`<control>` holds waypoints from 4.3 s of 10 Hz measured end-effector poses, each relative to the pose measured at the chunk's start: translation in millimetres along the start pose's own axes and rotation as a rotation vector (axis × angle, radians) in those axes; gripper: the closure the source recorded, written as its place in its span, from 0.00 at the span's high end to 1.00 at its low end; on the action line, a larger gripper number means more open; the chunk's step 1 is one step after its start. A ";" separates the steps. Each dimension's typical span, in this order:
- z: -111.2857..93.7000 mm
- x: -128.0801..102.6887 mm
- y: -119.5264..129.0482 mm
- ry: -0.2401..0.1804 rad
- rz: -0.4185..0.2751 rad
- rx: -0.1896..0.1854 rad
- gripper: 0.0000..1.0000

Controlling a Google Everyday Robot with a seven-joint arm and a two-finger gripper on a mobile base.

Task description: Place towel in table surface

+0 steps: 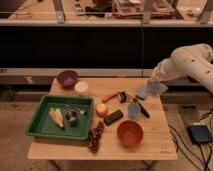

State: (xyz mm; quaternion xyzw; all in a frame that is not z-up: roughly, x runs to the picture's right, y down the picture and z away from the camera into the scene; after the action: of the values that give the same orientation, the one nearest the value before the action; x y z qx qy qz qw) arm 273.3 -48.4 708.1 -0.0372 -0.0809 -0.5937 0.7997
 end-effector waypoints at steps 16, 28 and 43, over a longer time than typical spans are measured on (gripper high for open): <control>-13.6 -174.0 95.2 -0.301 0.166 -0.101 0.00; 37.9 -238.0 54.4 -0.510 0.132 0.043 0.00; 80.8 -256.9 54.3 -0.608 0.162 0.079 0.65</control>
State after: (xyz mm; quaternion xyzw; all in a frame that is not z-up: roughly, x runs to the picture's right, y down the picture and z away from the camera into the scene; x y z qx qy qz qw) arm 245.9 222.4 745.0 -0.1883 -0.3359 -0.4861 0.7845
